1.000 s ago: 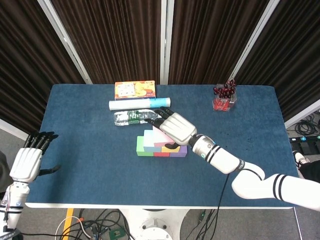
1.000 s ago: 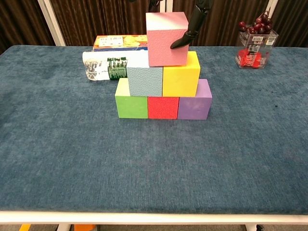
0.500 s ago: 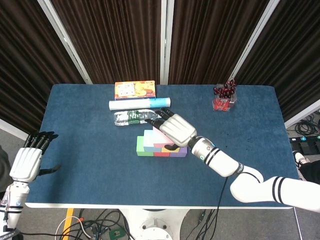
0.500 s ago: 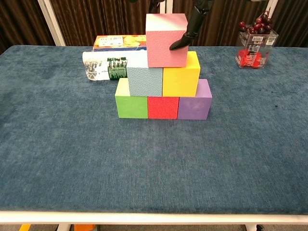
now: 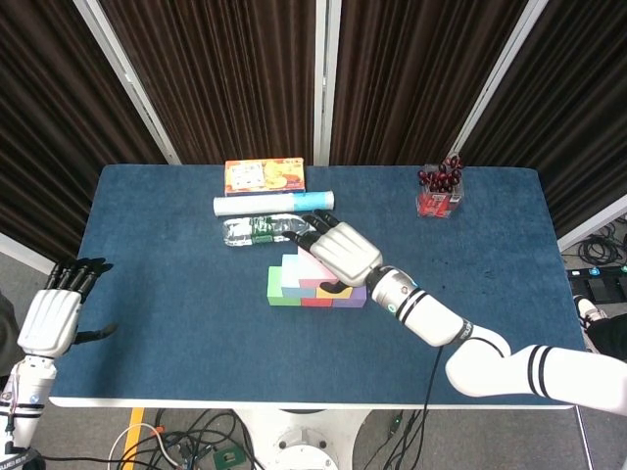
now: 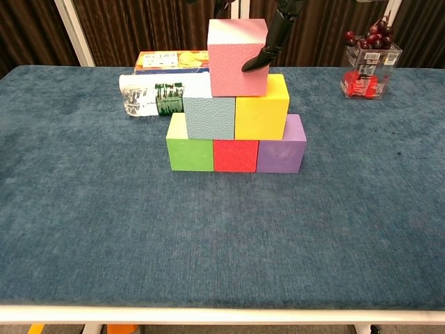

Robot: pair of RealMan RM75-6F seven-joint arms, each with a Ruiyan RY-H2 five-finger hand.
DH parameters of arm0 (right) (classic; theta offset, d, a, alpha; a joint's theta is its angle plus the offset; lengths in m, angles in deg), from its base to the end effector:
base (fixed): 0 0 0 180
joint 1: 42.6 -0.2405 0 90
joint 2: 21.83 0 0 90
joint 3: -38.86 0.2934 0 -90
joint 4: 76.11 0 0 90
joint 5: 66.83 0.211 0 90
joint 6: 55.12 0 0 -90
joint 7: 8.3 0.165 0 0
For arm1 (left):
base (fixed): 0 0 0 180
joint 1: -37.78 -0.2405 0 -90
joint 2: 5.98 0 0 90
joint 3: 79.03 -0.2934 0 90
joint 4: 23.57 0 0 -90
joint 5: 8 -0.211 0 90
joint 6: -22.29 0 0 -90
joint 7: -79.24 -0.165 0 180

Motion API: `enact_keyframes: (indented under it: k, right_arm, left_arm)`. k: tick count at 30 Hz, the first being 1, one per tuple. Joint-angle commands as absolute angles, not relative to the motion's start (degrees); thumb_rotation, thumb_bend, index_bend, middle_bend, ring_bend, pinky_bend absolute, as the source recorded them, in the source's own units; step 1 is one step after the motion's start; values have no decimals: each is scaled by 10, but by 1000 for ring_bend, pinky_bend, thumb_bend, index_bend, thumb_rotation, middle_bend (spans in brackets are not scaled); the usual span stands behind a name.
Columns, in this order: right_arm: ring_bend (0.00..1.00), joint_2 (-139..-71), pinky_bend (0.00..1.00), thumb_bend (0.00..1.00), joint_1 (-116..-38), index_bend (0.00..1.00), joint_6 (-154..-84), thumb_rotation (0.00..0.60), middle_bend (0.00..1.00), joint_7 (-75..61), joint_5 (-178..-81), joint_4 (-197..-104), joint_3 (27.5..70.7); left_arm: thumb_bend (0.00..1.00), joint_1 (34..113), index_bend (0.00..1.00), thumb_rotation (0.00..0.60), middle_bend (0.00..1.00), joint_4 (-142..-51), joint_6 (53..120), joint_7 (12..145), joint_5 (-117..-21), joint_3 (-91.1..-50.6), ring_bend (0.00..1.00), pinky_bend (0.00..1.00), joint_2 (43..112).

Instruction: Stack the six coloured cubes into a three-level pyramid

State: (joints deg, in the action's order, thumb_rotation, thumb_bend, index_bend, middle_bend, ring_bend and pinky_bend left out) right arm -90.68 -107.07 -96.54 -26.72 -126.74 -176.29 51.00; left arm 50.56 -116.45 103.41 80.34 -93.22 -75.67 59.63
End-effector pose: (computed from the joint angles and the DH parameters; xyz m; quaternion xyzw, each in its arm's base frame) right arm -0.0166 -0.4145 0.0538 0.8441 -0.2442 0.3694 0.3024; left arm -0.3145 0.2519 0.1557 -0.6196 -0.3827 -0.4238 0.5386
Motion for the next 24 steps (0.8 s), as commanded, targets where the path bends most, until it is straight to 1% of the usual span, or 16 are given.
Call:
enact_keyframes:
  k: [1,6,9,11,13,19,22,24]
  right_arm:
    - [0,-909,0,171,-1073,0,-965,600,282,-271,-1265,-1761,509]
    - [0,-912,0,171,-1077,0,-966,600,276,-277,-1256,-1759,505]
    - [0,-911,0,155,-1078,0,-965,600,248,-277,-1252,-1761,504]
    - [0,-910,0,117,-1078,0,-965,600,197,-276,-1250,-1763,505]
    - [0,-908,0,89,-1078,0,-966,600,126,-277,-1248,-1765,504]
    - [0,-899,0,70,-1076,0,-971,600,35,-275,-1244,-1776,503]
    - [0,-879,0,70,-1059,0,-995,600,4,-263,-1254,-1801,509]
    - [0,-851,0,69,-1032,0,-1032,600,0,-253,-1264,-1829,510]
  left_arm:
    - [91,505,166,600,124,-1164,1033,805,-932,-757,81,38,596]
    - [90,504,166,600,124,-1163,1034,807,-933,-756,81,37,597]
    - [90,504,166,600,124,-1163,1034,808,-934,-756,81,38,596]
    - [90,504,166,600,124,-1162,1034,808,-934,-754,81,38,597]
    - [90,504,166,600,124,-1163,1035,808,-934,-754,81,38,596]
    - [91,503,166,600,124,-1162,1037,809,-936,-753,81,38,597]
    - [90,503,166,600,124,-1162,1035,810,-934,-752,81,38,595]
    - [90,502,166,600,124,-1158,1035,814,-931,-750,81,38,594]
